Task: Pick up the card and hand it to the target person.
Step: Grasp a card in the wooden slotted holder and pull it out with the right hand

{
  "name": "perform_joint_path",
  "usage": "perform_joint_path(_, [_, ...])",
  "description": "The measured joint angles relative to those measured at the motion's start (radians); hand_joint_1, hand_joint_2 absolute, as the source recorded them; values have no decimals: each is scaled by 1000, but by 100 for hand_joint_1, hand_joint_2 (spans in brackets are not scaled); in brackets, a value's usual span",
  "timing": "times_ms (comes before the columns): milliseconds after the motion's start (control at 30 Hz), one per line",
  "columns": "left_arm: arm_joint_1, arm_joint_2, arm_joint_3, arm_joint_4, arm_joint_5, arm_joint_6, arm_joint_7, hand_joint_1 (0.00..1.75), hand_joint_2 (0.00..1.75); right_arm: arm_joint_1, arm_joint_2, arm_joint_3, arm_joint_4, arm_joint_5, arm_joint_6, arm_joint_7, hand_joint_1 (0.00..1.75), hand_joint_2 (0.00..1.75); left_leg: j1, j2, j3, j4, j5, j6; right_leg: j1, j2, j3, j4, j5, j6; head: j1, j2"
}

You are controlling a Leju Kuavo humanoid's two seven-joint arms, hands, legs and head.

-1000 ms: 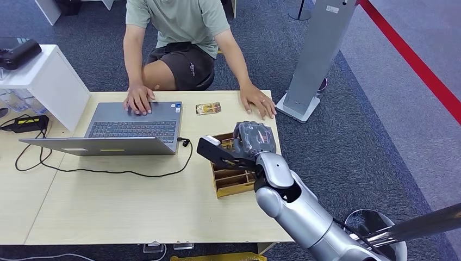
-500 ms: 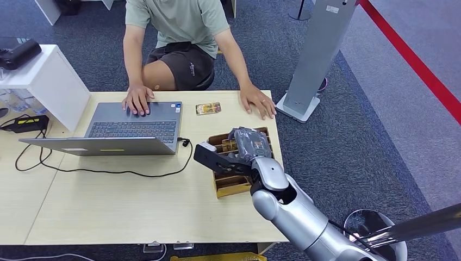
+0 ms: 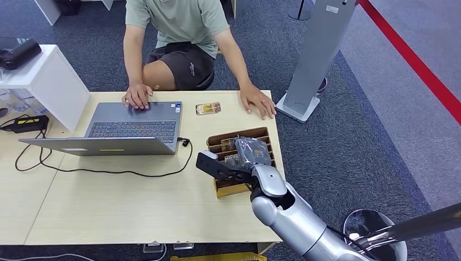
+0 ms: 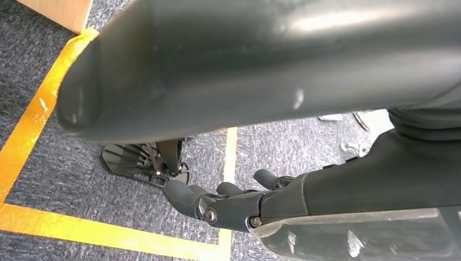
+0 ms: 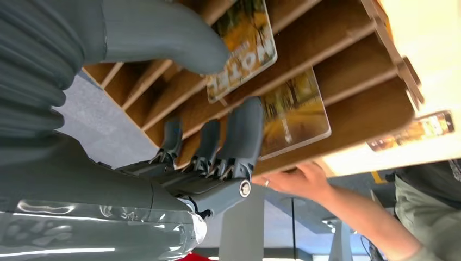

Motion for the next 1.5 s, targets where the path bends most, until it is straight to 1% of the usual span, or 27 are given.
perform_joint_path(167, [0,0,-1,0,-7,-7,0,0,0,17,-1,-4,5,1,2,0,95,175,0,0,0,0,0,0,0,0,0,0,0,0,0,0])
perform_joint_path(500, [0,-1,-4,0,-18,-14,0,0,0,34,-9,-11,5,10,8,0,99,175,0,0,0,0,0,0,0,0,0,0,0,0,0,0])
perform_joint_path(533, [0,-1,-5,0,-19,-14,0,0,0,34,-10,-12,5,11,8,0,103,175,0,0,0,0,0,0,0,0,0,0,0,0,0,0])
perform_joint_path(600, [0,-1,-6,0,-20,-14,0,0,0,36,-10,-15,5,13,8,0,120,175,0,0,0,0,0,0,0,0,0,0,0,0,0,0])
perform_joint_path(667, [0,-2,-7,0,-21,-14,0,0,0,37,-11,-18,5,14,8,0,142,175,0,0,0,0,0,0,0,0,0,0,0,0,0,0])
perform_joint_path(733, [0,-2,-8,0,-21,-14,0,0,0,38,-12,-21,5,14,8,0,158,175,0,0,0,0,0,0,0,0,0,0,0,0,0,0])
perform_joint_path(833, [0,-3,-9,0,-23,-14,0,0,0,39,-13,-22,4,15,8,0,174,175,0,0,0,0,0,0,0,0,0,0,0,0,0,0])
perform_joint_path(933, [0,-4,-10,0,-25,-15,0,0,0,40,-14,-25,4,15,8,0,175,175,0,0,0,0,0,0,0,0,0,0,0,0,0,0])
perform_joint_path(1067, [0,-6,-11,0,-30,-10,0,0,0,42,-14,-31,4,15,8,-1,164,175,0,0,0,0,0,0,0,0,0,0,0,0,-1,0])
perform_joint_path(1500, [0,-6,-17,0,-39,7,-3,0,0,39,-21,-35,-4,12,7,-2,164,175,0,0,0,0,0,0,0,0,0,0,0,0,0,0])
